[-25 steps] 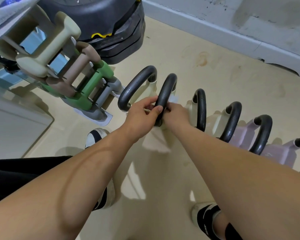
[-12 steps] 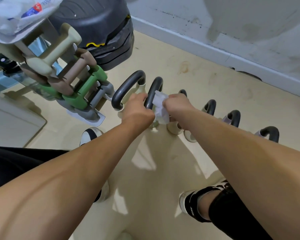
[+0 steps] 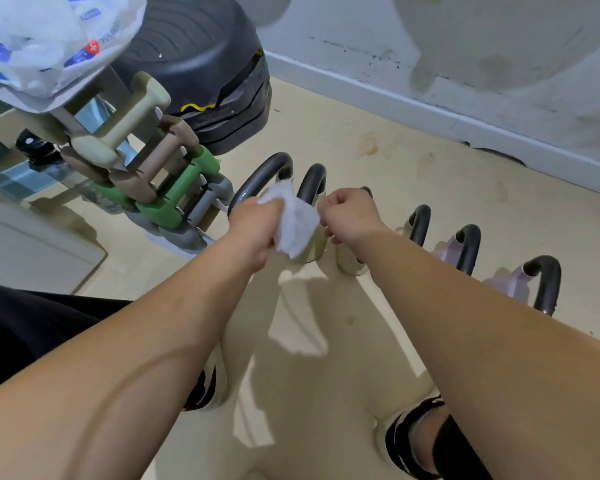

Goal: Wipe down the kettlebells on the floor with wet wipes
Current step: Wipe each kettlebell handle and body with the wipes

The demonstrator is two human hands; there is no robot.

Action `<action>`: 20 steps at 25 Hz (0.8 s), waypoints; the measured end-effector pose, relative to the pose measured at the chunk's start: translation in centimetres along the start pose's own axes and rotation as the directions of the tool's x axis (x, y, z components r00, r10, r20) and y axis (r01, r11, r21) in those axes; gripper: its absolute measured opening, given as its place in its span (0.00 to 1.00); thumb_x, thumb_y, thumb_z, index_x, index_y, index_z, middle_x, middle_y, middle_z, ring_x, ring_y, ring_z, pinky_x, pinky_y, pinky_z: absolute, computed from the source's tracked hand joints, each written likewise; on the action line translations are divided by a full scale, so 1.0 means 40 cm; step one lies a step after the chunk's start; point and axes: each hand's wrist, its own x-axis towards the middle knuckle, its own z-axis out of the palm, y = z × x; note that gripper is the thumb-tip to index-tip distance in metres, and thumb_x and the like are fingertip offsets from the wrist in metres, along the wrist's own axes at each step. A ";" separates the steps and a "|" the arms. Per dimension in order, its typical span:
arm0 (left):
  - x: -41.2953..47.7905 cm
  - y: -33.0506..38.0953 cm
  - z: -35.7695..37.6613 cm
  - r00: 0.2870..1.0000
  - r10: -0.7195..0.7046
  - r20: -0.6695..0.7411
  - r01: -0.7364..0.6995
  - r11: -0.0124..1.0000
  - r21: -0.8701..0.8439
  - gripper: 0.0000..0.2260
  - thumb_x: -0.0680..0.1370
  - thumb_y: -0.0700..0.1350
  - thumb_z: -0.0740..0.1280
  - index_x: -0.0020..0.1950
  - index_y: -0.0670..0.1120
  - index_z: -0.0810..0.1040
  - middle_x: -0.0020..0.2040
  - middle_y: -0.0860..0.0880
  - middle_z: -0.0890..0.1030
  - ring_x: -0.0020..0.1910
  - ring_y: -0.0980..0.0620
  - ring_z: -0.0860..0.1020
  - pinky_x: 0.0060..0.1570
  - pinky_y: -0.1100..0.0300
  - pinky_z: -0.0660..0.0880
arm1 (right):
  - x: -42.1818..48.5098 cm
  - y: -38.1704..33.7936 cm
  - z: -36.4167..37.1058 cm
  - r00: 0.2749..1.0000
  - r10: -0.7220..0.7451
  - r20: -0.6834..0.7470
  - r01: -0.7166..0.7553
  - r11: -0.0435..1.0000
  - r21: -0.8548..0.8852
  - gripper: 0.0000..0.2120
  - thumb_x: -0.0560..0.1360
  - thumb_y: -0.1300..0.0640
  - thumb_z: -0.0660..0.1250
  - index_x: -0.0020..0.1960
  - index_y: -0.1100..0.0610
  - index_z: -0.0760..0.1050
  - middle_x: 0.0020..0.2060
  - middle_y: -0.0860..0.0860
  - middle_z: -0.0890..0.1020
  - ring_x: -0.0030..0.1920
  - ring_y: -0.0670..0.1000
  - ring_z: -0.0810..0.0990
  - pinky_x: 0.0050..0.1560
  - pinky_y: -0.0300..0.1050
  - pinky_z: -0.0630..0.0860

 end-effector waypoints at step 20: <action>-0.044 -0.225 0.089 0.958 0.254 0.135 -0.273 0.659 0.701 0.12 0.84 0.46 0.55 0.58 0.45 0.77 0.52 0.44 0.80 0.51 0.41 0.77 0.50 0.53 0.74 | 0.045 0.078 -0.143 0.944 0.075 -0.320 -0.112 0.989 -0.099 0.15 0.81 0.54 0.56 0.36 0.55 0.67 0.32 0.51 0.71 0.37 0.54 0.73 0.47 0.46 0.73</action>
